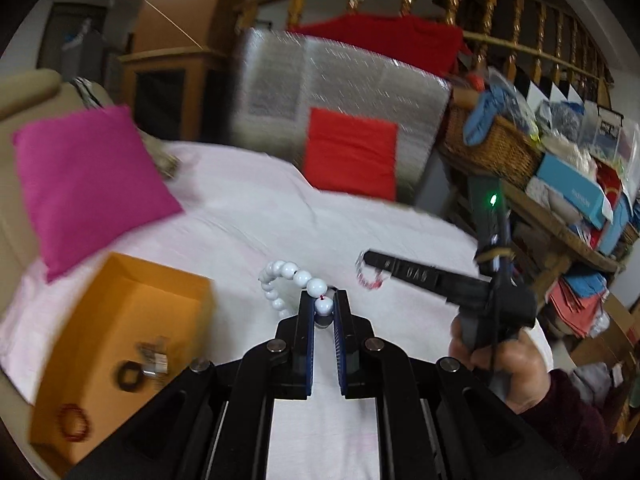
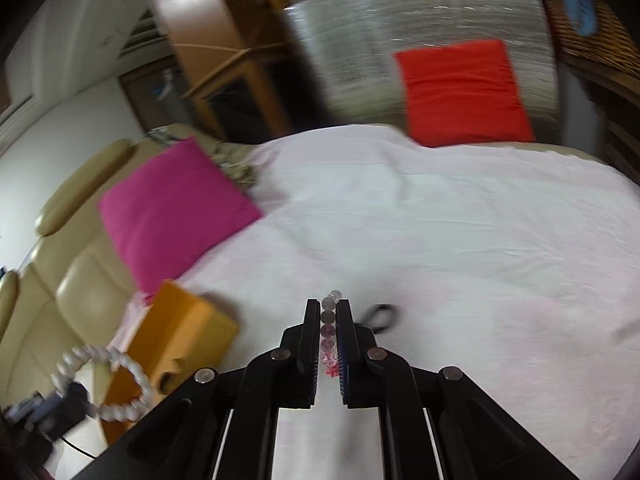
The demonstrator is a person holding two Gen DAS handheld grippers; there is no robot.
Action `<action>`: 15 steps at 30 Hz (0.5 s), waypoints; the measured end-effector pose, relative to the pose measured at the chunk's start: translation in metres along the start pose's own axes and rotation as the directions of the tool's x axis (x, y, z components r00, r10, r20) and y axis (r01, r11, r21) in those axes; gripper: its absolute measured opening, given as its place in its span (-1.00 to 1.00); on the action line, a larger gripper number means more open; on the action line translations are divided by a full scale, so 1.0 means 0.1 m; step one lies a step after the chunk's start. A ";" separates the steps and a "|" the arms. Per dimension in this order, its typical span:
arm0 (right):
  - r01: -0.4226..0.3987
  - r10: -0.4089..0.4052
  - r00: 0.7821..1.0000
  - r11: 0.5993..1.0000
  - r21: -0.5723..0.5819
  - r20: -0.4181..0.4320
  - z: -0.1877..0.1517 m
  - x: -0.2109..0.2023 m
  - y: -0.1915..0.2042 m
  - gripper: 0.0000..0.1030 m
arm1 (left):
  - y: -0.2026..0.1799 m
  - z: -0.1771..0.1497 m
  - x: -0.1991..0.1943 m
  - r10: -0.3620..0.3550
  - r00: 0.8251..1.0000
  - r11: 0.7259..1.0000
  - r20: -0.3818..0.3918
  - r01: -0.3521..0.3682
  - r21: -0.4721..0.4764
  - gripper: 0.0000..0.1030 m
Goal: Organize jewelry
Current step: 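Carry both bracelets over the orange box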
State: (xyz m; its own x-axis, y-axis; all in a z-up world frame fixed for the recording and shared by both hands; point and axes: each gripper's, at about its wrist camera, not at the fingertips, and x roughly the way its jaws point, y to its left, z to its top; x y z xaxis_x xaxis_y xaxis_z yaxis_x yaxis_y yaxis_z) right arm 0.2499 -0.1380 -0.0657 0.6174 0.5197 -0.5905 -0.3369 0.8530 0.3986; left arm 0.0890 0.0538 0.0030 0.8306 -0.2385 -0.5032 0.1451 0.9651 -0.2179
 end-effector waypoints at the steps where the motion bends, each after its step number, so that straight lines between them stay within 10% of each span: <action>1: -0.028 0.028 1.000 1.000 -0.008 0.001 -0.01 0.02 0.13 -0.83 | 0.06 0.01 -0.08 0.016 1.000 1.000 0.009 -0.016 0.000 -0.82; 15: -0.176 0.134 0.971 0.960 -0.216 -0.199 -0.35 0.90 1.81 -0.83 | 1.69 -0.31 -0.26 0.262 0.963 0.947 -0.069 -0.270 -0.176 -0.82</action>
State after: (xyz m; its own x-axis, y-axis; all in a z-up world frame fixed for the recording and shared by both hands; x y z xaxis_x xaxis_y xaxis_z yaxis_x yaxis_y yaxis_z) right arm 0.2197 0.0650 -0.0709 0.4132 0.6279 -0.6595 -0.5860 0.7377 0.3352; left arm 0.0755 0.2193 -0.0469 0.8007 0.0160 -0.5989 -0.1819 0.9590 -0.2175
